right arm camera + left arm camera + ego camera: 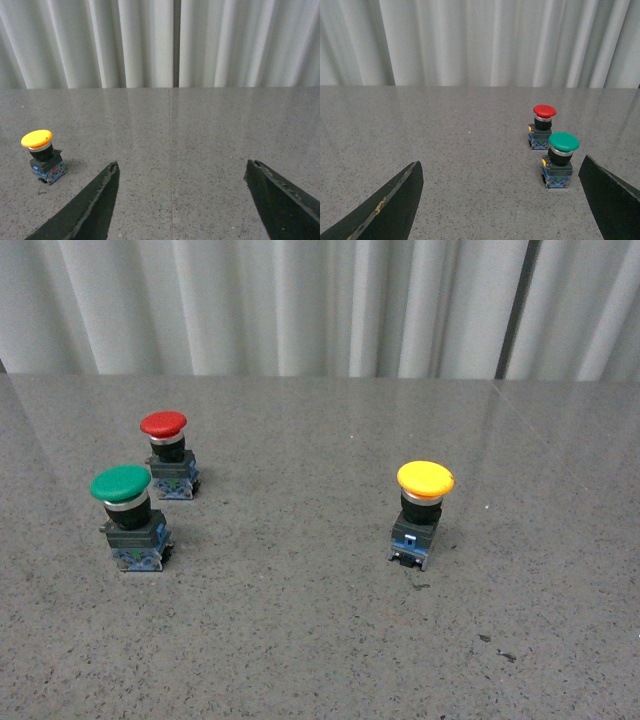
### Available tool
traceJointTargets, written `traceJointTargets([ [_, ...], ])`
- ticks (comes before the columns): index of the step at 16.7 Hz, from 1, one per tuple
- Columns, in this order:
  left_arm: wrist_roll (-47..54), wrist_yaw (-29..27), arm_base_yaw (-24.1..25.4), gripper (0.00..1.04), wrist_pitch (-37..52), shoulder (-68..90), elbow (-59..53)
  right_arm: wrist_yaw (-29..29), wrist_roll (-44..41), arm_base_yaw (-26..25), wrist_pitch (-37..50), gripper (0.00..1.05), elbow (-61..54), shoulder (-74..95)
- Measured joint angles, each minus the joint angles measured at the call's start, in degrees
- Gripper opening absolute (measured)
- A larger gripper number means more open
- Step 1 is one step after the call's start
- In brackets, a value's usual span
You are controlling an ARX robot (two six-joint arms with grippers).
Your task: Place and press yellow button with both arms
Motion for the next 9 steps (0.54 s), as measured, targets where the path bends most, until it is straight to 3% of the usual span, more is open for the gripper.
traceJointTargets([
  [2,0.0,0.0,0.0,0.98,0.0,0.0,0.0,0.0,0.0,0.0,0.0,0.97,0.0,0.0],
  [9,0.0,0.0,0.0,0.98,0.0,0.0,0.0,0.0,0.0,0.0,0.0,0.98,0.0,0.0],
])
